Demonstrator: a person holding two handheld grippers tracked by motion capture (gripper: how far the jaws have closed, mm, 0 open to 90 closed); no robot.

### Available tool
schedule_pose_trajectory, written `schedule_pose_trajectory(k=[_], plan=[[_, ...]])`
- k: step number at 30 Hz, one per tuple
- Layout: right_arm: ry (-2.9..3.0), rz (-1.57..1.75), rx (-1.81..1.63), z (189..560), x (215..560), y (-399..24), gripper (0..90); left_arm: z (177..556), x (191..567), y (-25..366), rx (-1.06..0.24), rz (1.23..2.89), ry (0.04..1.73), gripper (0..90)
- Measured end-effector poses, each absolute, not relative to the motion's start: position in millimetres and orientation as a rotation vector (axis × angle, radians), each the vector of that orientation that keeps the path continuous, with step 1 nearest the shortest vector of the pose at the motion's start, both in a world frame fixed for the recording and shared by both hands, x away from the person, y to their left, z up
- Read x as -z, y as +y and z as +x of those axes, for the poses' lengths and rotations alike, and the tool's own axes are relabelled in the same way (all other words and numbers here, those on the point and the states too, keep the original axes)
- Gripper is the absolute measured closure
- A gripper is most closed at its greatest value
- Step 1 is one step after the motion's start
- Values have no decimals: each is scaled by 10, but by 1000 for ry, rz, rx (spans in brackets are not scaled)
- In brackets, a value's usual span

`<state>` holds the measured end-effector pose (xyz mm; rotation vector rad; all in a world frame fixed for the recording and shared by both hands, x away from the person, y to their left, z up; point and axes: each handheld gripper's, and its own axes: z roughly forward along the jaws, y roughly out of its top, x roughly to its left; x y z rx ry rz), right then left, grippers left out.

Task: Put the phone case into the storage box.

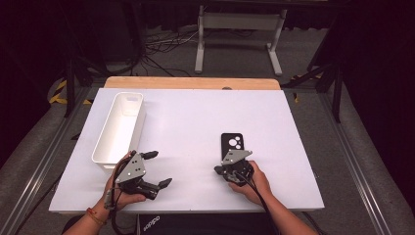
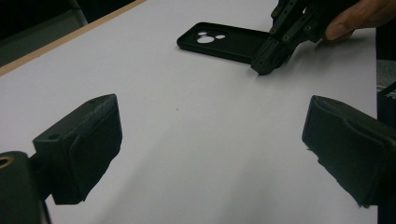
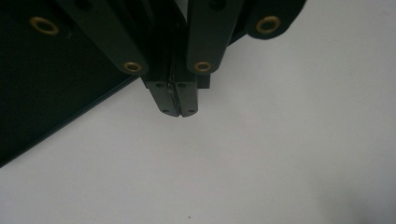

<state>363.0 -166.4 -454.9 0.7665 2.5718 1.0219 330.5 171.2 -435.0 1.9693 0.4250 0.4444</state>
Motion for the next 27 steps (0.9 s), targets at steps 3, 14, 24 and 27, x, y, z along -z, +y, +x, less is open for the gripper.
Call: schedule_pose_trajectory(k=[3, 14, 24, 27], plan=[[2565, 763, -1029, 3629, 4546, -1670, 852, 3308, 4349, 1713, -445, 1974, 425, 57], [2463, 822, -1120, 3646, 4292, -1869, 776, 3312, 4355, 1694, -437, 1978, 430, 58], [2406, 1036, -1070, 3843, 4062, -2104, 678, 3307, 4356, 1672, -428, 1992, 416, 59], [2404, 1150, -1024, 3984, 4015, -2164, 555, 3297, 4355, 1674, -434, 1992, 412, 59]])
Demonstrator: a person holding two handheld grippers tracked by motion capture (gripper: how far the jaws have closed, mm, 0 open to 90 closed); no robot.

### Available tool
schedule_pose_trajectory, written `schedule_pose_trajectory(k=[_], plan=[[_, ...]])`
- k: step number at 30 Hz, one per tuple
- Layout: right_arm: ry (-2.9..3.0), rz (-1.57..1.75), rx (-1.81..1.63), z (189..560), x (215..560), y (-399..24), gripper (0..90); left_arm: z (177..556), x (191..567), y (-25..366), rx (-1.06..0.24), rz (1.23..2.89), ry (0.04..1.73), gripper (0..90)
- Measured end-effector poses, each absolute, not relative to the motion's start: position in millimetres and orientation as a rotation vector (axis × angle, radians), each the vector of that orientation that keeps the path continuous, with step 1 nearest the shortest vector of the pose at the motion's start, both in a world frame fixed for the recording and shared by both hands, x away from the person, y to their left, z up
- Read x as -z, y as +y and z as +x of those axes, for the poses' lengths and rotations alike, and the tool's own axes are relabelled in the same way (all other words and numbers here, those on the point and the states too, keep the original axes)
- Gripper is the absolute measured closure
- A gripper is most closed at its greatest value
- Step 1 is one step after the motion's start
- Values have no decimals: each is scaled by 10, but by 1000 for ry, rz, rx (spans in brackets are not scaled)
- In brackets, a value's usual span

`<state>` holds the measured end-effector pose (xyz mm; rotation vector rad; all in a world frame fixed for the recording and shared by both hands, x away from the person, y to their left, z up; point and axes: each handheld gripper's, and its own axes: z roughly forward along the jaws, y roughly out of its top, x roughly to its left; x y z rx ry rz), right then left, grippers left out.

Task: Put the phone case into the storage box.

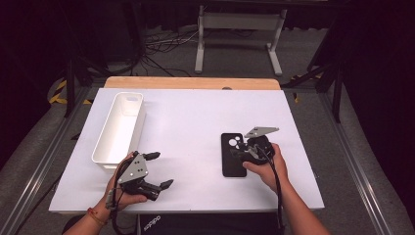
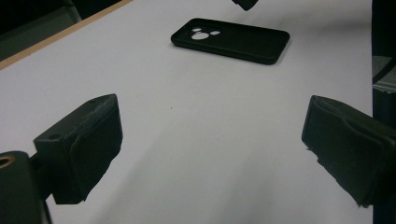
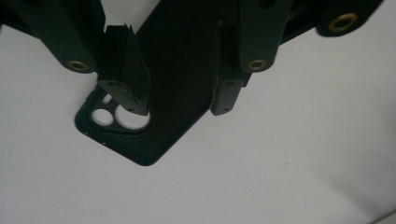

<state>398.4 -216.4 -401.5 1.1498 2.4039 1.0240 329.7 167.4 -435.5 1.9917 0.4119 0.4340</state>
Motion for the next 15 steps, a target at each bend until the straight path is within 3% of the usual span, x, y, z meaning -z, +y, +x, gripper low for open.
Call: schedule_pose_trajectory(k=[8, 12, 15], plan=[[2388, 1298, -901, 4234, 3972, -2208, 284, 3295, 4349, 1689, -436, 1987, 414, 60], [2363, 1363, -876, 4364, 3957, -2261, 270, 3295, 4348, 1688, -435, 1989, 415, 60], [2386, 1401, -832, 4486, 3953, -2291, 363, 3294, 4349, 1684, -428, 1989, 415, 60]])
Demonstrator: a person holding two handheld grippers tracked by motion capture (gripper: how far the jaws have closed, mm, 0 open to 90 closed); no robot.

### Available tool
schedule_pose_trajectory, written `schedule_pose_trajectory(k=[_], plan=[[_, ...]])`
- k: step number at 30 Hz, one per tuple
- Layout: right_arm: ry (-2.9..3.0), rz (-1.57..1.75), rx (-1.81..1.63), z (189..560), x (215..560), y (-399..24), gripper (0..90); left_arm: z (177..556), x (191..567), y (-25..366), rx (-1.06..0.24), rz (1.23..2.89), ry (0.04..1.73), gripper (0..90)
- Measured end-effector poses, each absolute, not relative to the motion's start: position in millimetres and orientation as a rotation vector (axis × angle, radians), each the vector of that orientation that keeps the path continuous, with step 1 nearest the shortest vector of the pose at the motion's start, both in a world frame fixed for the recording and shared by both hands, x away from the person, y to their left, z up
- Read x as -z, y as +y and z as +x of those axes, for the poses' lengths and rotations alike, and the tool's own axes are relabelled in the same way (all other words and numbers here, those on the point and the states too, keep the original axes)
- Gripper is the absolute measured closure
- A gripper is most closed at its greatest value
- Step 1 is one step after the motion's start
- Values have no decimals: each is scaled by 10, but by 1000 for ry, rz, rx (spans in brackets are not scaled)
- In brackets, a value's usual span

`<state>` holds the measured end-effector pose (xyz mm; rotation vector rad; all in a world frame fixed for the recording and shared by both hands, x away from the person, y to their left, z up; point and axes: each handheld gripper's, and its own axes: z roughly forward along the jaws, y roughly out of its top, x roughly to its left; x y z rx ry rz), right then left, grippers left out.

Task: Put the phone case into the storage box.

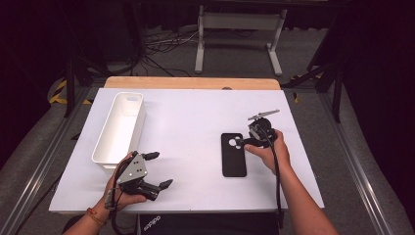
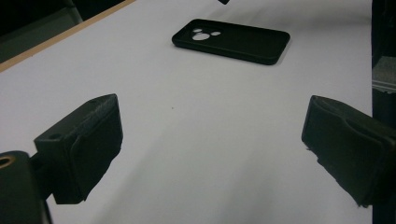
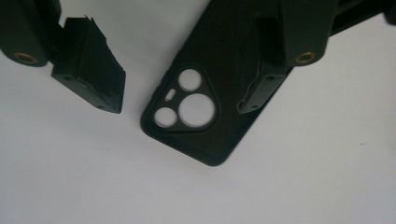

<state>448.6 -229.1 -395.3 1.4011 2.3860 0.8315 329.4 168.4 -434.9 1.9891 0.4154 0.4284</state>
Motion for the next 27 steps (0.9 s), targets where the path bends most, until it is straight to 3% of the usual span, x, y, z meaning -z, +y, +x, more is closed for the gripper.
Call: schedule_pose_trajectory(k=[18, 27], plan=[[2440, 1617, -577, 4932, 4093, -2245, 672, 3276, 4349, 1683, -420, 1998, 406, 61], [2443, 1671, -535, 5020, 4159, -2192, 758, 3279, 4341, 1699, -422, 1994, 401, 61]])
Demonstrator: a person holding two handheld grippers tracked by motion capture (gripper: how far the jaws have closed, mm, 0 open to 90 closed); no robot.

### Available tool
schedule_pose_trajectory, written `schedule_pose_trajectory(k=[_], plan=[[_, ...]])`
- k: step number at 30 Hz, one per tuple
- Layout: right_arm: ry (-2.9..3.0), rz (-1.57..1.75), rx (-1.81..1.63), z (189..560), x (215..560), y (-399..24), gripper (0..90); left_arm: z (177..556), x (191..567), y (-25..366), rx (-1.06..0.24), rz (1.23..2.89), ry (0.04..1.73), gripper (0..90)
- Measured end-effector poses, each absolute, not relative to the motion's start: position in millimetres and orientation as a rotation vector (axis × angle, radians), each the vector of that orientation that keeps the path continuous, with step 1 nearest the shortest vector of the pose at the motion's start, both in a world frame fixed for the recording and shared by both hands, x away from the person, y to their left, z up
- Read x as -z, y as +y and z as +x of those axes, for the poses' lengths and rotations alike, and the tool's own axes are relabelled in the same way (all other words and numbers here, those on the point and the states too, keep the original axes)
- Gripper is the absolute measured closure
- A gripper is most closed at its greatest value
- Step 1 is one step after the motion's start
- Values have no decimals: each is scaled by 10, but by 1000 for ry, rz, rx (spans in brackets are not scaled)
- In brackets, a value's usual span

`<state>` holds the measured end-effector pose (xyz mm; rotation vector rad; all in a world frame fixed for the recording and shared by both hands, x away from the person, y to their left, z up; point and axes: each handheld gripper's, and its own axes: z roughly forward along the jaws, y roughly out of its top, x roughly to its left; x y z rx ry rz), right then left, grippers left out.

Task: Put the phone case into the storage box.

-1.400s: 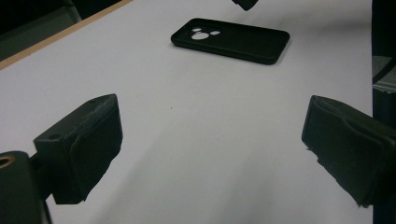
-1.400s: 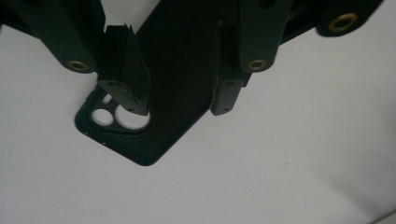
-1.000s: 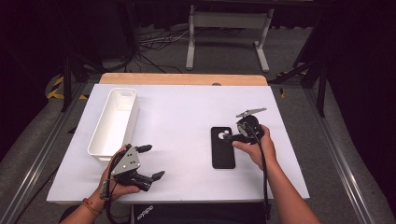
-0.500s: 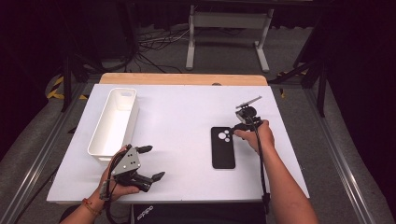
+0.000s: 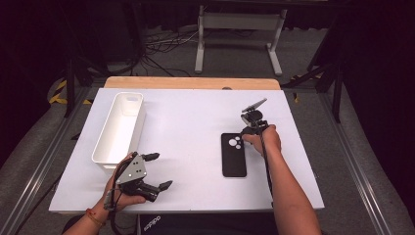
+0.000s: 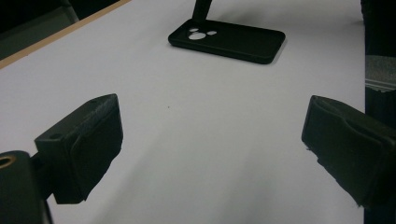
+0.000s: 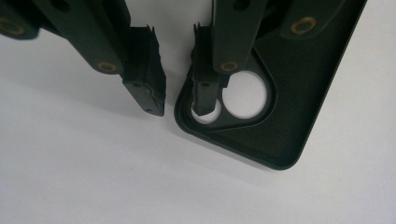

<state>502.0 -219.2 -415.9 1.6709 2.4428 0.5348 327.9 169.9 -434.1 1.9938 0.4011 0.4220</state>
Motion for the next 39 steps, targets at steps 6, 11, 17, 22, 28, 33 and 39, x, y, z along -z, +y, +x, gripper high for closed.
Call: schedule_pose_trajectory(k=[6, 11, 17, 22, 28, 33, 39], plan=[[2429, 1708, -516, 5061, 4185, -2167, 809, 3276, 4339, 1704, -418, 1994, 401, 61], [2414, 1724, -530, 5058, 4164, -2149, 819, 3276, 4335, 1710, -421, 1996, 398, 60], [2385, 1754, -587, 5053, 4158, -2194, 836, 3276, 4343, 1704, -402, 1999, 406, 60], [2391, 1748, -573, 5062, 4174, -2187, 841, 3278, 4347, 1692, -405, 2006, 397, 58], [2378, 1725, -530, 5053, 4197, -2118, 832, 3275, 4348, 1688, -402, 2012, 395, 58], [2366, 1732, -544, 5048, 4214, -2091, 846, 3278, 4348, 1692, -407, 2009, 397, 58], [2335, 1736, -585, 5028, 4188, -2110, 851, 3277, 4354, 1684, -396, 2008, 403, 58]])
